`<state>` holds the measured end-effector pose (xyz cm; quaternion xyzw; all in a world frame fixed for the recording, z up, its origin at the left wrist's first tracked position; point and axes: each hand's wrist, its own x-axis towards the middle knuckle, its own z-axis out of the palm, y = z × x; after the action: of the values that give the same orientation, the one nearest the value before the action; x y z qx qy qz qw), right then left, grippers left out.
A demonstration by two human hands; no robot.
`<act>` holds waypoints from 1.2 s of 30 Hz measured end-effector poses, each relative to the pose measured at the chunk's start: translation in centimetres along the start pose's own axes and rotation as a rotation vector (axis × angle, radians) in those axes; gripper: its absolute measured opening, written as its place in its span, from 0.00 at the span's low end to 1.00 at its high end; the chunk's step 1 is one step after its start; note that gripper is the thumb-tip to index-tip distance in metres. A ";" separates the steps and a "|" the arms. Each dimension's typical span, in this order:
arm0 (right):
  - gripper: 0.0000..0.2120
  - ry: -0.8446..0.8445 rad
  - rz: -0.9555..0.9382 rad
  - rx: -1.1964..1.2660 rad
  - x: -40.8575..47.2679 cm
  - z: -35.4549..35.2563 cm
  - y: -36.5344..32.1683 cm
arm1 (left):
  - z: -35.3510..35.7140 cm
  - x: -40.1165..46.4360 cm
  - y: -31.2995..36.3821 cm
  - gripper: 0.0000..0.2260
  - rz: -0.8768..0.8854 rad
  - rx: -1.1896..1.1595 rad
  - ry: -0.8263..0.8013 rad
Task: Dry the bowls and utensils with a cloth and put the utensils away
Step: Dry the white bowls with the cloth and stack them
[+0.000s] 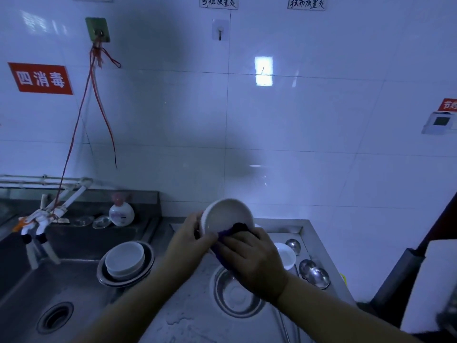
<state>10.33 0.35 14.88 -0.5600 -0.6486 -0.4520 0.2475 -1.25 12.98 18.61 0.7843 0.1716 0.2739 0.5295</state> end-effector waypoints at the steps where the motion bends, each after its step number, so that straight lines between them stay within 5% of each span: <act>1: 0.06 0.025 0.090 0.005 0.4 0.2 -0.9 | 0.8 -0.5 -0.3 0.16 0.024 -0.054 0.074; 4: 0.09 0.033 0.275 0.082 0.5 1.1 -3.6 | 2.2 -1.5 -0.8 0.12 0.079 -0.126 0.211; 7: 0.09 0.012 0.278 0.107 -0.7 1.5 -4.3 | 1.7 -1.5 -1.1 0.11 0.078 -0.099 0.169; 12: 0.08 -0.048 -0.117 0.124 -2.5 1.0 -0.9 | -0.3 -1.0 -0.8 0.15 0.073 0.075 -0.035; 17: 0.06 -0.220 -0.474 0.170 -2.4 -0.3 2.1 | -2.0 0.6 0.2 0.15 0.014 0.277 -0.435; 25: 0.09 0.000 0.173 0.056 0.1 0.8 -2.2 | 1.7 -1.3 -1.6 0.17 0.020 -0.204 0.087; 28: 0.10 -0.002 0.279 0.101 -0.3 1.4 -4.0 | 1.8 -1.3 -1.7 0.13 0.084 -0.194 0.141; 36: 0.11 -0.073 -0.258 0.127 -2.3 0.7 1.6 | -0.8 -0.4 -1.0 0.14 0.077 0.050 -0.109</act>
<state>12.53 -0.25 13.14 -0.4714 -0.7510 -0.4175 0.1986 -1.98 13.70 17.85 0.8170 0.1188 0.2464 0.5076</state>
